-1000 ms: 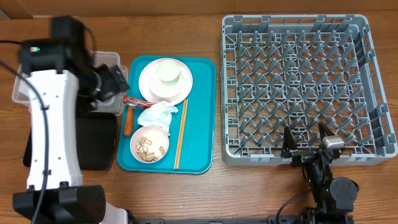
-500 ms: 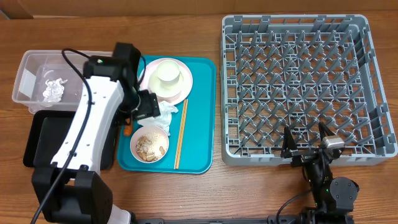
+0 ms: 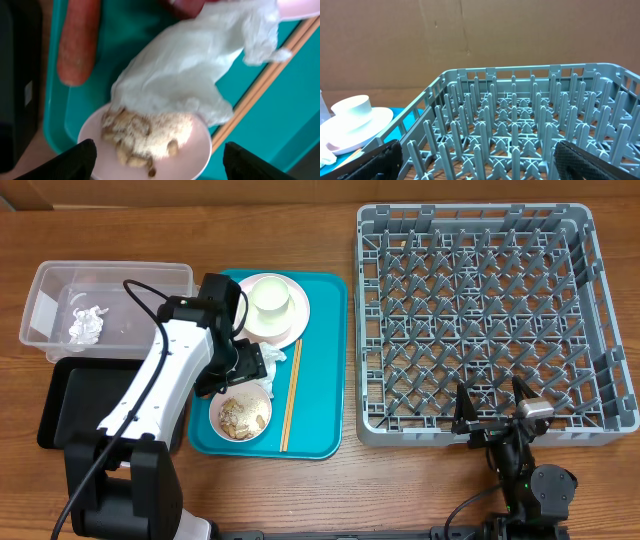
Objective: Sort waste into correct bins and load items into the dishwasher
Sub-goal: 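Return the left gripper to the tray and grasp remaining tissue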
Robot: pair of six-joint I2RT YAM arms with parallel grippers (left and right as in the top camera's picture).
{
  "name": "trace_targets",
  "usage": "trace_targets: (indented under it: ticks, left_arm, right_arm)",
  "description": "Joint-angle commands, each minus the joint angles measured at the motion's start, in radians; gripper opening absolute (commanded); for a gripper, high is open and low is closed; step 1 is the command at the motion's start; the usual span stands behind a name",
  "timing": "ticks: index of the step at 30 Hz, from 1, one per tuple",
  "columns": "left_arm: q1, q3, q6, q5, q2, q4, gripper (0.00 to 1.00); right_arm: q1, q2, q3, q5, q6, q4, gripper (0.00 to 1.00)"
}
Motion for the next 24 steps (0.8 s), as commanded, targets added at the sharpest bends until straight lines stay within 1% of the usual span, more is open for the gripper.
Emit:
trace_targets:
  ticks: [1,3,6,8,11,17,19,22,24]
  left_arm:
    - [-0.008,-0.031,-0.069,-0.002,0.005,0.061,0.83]
    - [-0.008,-0.04,-0.101,0.003,0.005,0.087,0.83]
    - [-0.008,-0.053,-0.108,0.037,0.005,0.132,0.82]
    - [-0.008,-0.064,-0.116,0.05,0.005,0.165,0.78]
    - [-0.008,-0.073,-0.143,0.049,0.005,0.174,0.76]
    - [-0.008,-0.074,-0.143,0.048,0.005,0.166,0.74]
    - [-0.007,-0.074,-0.131,0.031,0.005,0.15,0.77]
    - [-0.007,-0.074,-0.132,-0.033,0.005,0.132,0.82]
    - [-0.008,-0.074,-0.132,-0.023,0.005,0.128,0.82]
  right_arm:
    - [-0.002,-0.012,-0.011,0.002,0.004,0.006,1.0]
    - [-0.002,-0.011,-0.011,0.002,0.004,0.006,1.0]
    - [-0.002,-0.011,-0.011,0.002,0.004,0.006,1.0]
    - [-0.002,-0.012,-0.011,0.002,0.004,0.006,1.0]
    - [-0.002,-0.012,-0.011,0.002,0.004,0.006,1.0]
    - [-0.002,-0.012,-0.011,0.002,0.004,0.006,1.0]
    - [-0.002,-0.011,-0.011,0.002,0.004,0.006,1.0]
    - [-0.002,-0.012,-0.011,0.002,0.004,0.006,1.0]
    - [-0.002,-0.012,-0.011,0.002,0.004,0.006,1.0]
